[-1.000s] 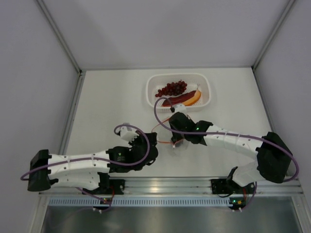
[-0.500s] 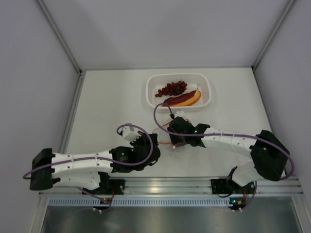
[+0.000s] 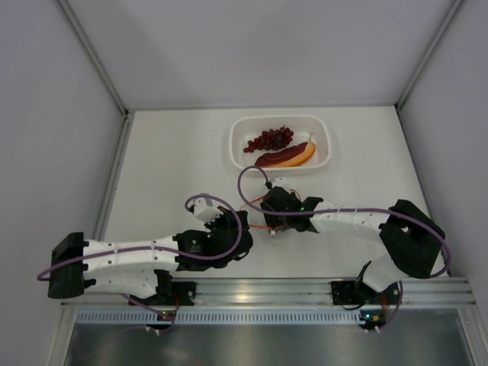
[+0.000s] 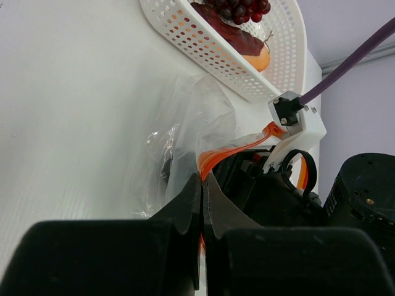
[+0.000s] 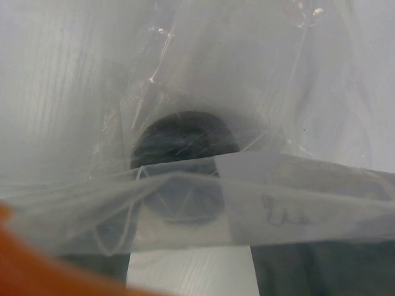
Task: Open the zip-top bag and remove the fake food
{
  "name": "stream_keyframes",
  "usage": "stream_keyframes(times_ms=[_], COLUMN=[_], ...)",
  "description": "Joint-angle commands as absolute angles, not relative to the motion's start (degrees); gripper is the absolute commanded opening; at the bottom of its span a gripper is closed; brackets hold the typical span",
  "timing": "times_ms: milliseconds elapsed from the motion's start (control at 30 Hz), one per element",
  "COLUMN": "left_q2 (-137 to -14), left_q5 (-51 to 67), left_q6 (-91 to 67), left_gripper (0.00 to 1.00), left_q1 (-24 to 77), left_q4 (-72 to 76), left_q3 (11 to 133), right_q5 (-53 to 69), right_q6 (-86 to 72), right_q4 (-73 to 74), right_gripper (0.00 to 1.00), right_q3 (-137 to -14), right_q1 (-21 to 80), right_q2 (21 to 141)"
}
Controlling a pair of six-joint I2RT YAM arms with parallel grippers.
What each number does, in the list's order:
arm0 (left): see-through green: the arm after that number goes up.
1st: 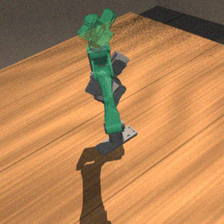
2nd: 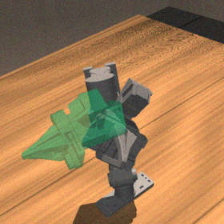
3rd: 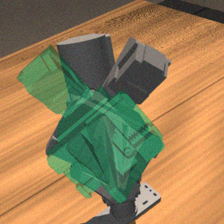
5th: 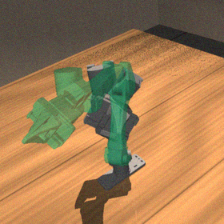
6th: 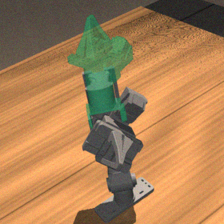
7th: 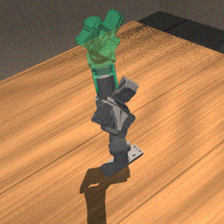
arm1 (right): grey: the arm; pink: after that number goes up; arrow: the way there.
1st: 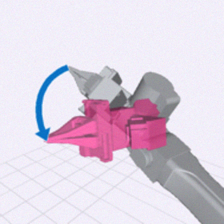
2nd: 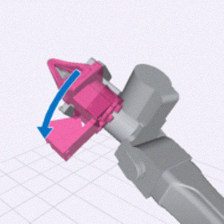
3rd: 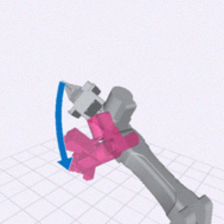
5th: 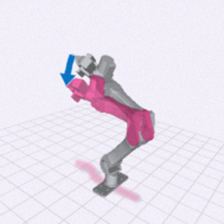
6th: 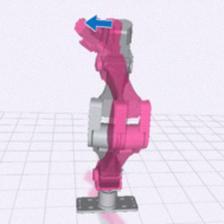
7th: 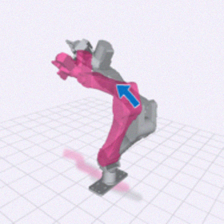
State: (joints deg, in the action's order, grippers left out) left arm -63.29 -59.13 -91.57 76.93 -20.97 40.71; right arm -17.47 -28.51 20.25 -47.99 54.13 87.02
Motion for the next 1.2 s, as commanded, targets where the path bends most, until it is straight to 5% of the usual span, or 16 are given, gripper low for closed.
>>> stream_keyframes(times_ms=[0, 433, 1167], left_q2=[-62.8, -61.6, -63.6], left_q5=[-60.4, -60.5, -60.7], left_q6=[-90.7, -89.5, -88.9], left_gripper=[0.0, 0.0, 0.0], left_q1=[77.0, 77.0, 77.0], left_q4=[-20.3, -20.3, -20.3], left_q3=[42.0, 41.5, 42.5], right_q5=[-21.0, -21.4, -22.0], right_q6=[-28.0, -31.9, -33.5], right_q4=[15.7, 6.9, 9.8], right_gripper=[0.66, 0.63, 0.68], right_q3=[-47.7, -41.2, -43.2], right_q1=[52.9, 50.8, 48.3], right_q2=[87.2, 75.2, 85.8])
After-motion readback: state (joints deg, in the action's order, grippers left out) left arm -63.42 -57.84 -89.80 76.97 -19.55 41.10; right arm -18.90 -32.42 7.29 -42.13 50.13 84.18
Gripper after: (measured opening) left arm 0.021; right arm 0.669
